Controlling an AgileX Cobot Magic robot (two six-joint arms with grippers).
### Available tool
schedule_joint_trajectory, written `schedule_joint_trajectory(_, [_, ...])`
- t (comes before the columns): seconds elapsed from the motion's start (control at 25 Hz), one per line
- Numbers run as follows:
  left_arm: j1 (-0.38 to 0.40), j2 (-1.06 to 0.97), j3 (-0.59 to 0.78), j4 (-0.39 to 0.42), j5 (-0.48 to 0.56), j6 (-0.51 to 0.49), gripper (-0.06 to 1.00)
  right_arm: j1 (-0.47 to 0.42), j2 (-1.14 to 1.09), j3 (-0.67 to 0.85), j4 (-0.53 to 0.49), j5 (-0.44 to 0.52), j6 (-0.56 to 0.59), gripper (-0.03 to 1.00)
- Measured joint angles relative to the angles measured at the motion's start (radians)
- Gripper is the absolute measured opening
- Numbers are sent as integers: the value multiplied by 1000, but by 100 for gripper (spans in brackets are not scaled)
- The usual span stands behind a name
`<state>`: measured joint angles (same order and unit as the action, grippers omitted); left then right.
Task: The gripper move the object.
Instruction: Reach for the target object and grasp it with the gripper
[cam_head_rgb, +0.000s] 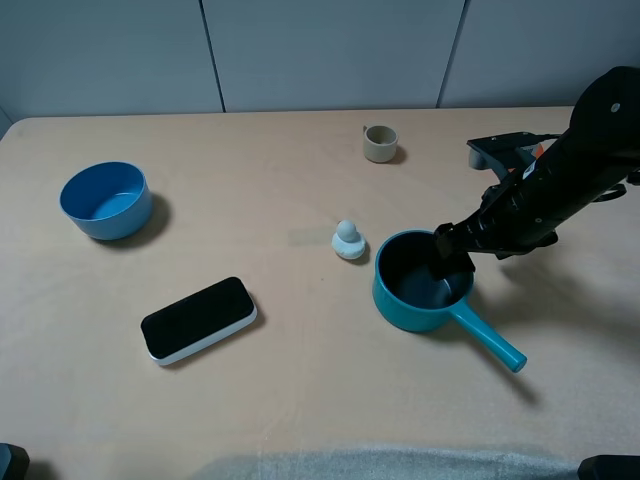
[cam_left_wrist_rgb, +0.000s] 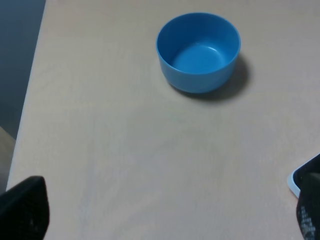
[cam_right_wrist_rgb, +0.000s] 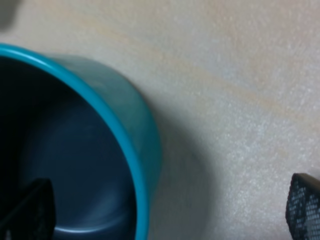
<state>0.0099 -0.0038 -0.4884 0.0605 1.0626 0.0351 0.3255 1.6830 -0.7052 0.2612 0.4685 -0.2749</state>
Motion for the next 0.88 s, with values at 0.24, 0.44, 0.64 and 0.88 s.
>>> schedule_joint_trajectory(0.24, [0, 0, 0, 0, 0, 0, 99, 0, 34, -1, 0, -2, -5, 69])
schedule_joint_trajectory(0.44, [0, 0, 0, 0, 0, 0, 99, 0, 34, -1, 4, -21, -15, 69])
schedule_joint_trajectory(0.64, [0, 0, 0, 0, 0, 0, 99, 0, 34, -1, 4, -23, -15, 69])
schedule_joint_trajectory(0.88, [0, 0, 0, 0, 0, 0, 99, 0, 34, -1, 4, -23, -15, 60])
